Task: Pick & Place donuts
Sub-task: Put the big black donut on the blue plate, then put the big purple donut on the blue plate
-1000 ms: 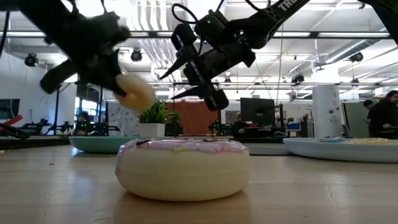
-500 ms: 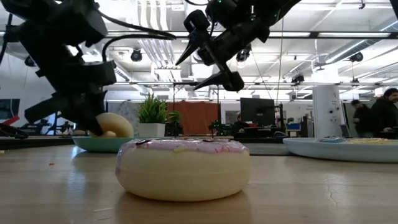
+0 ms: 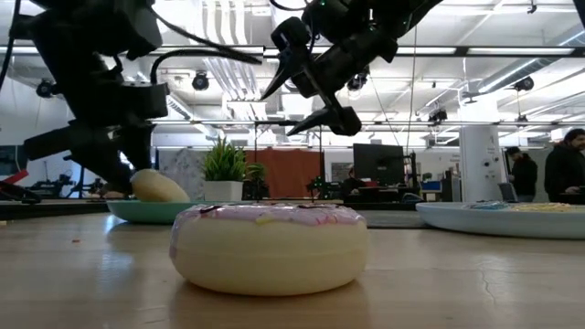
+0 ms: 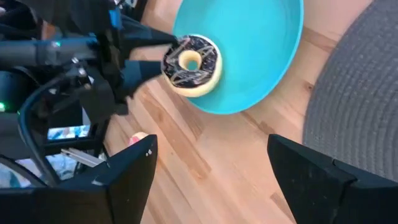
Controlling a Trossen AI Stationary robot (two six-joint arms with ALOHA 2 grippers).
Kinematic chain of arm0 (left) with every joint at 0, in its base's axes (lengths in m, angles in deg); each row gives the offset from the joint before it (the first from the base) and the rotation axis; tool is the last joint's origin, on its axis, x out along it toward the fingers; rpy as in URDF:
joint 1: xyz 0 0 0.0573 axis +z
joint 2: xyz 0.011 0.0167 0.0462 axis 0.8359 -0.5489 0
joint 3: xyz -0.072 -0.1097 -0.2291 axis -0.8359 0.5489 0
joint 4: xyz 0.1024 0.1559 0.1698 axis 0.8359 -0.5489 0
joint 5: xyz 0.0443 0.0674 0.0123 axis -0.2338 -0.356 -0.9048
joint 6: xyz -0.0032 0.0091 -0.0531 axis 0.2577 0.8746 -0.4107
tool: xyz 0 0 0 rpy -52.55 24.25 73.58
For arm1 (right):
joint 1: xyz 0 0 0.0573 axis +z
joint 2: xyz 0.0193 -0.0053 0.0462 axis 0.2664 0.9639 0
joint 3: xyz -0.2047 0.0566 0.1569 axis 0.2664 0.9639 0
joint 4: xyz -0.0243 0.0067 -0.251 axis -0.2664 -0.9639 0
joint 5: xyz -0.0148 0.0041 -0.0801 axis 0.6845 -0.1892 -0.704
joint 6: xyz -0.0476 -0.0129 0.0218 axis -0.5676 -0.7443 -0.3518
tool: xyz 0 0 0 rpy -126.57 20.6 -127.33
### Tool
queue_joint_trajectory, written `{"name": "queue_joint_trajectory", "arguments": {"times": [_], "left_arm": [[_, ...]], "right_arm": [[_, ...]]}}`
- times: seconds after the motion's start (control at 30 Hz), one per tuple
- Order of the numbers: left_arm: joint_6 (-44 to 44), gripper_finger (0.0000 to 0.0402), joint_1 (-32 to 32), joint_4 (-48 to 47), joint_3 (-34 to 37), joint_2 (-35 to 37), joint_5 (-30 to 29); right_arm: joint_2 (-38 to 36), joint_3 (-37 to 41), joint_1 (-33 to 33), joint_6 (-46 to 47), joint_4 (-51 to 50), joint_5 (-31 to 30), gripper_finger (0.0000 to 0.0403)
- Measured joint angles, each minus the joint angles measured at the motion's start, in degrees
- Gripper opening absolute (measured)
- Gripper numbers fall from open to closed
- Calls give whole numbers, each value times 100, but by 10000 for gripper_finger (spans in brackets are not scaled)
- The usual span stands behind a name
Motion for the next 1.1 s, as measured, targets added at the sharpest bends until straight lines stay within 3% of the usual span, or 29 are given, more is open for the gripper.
{"name": "queue_joint_trajectory", "arguments": {"times": [0.43, 0.63, 0.83, 1.0, 1.1], "left_arm": [[-193, 183, 189, -17, 108, -33, 61], [-606, 182, 201, -274, -7, -25, 371], [-2466, 182, 201, -1065, -329, 13, 780], [-4244, 182, 129, -1812, -756, 17, 815], [-4814, 182, -53, -1928, -1071, 19, 918]], "right_arm": [[2, 2, 7, -232, -261, 57, 293], [-26, 2, 203, -499, -914, 462, 294], [-57, 4, 712, -1806, -1807, 612, 293], [-27, 26, 1234, -2796, -1805, 630, 292], [79, 37, 1460, -3170, -1812, 632, 292]]}}
